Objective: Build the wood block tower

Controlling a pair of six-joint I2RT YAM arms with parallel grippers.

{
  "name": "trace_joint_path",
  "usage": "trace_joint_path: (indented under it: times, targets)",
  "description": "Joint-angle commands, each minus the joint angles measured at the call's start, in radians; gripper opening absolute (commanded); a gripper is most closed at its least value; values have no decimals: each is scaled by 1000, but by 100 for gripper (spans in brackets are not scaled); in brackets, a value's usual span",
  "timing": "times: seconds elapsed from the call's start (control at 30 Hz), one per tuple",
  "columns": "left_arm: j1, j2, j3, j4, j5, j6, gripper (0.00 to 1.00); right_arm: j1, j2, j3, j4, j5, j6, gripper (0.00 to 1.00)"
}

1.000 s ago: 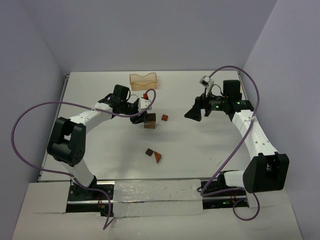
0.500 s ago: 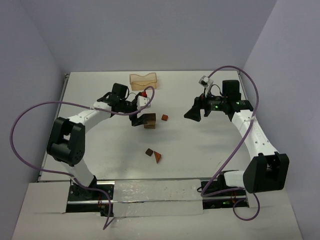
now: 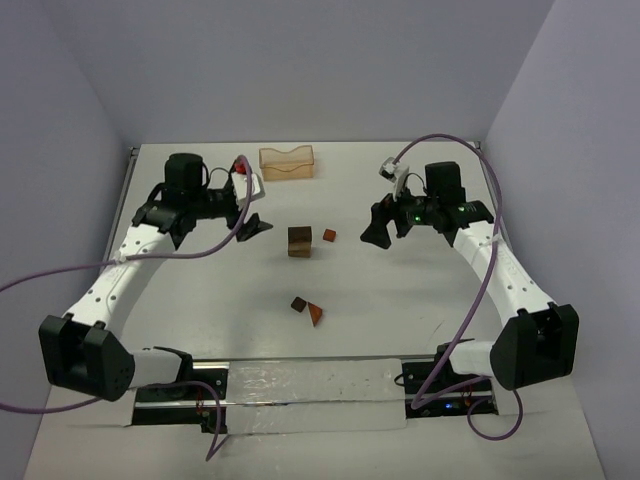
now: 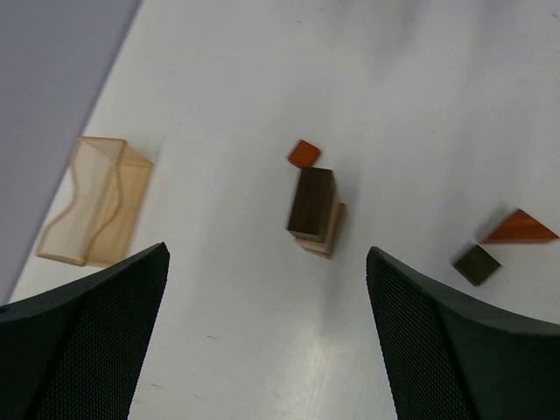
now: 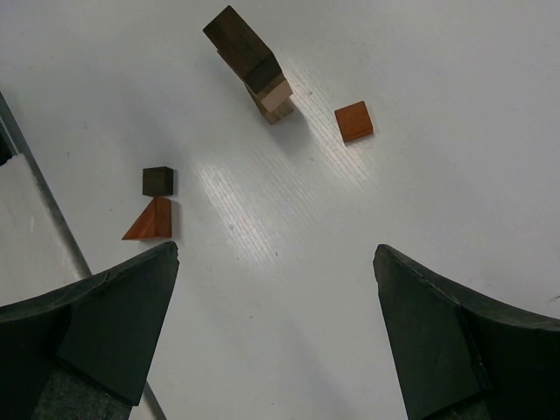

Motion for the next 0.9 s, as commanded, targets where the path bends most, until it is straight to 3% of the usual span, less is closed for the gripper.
trace_joint_path:
  times: [0.0,0.1,0.17,0.3,0.37,0.57,0.67,0.87]
  targets:
    - [-2,-43,-104,-181,94,93,99,11,-30,-14,14,41,-27,100]
    - [-22,-42,-112,-351,118,252,94,11,-33,-13,-4,64,-37,100]
    - [-70,-47,-130,-372,64,259,90,11,-41,-13,-11,78,-40,100]
    - [-172,-84,-238,-238,-62,237,89,11,-49,-19,-19,98,-42,100]
    - [-226,-65,-272,-181,-140,255,84,11,-49,-24,-19,105,-39,100]
    - [-297,78,-261,-166,-129,332,77,11,-51,-28,-24,118,-43,100]
    - [-323,127,-255,-148,-131,379,65,11,-47,-28,-23,121,-45,100]
    - [-408,245,-240,-123,-175,415,61,12,-34,-29,-22,125,-48,100]
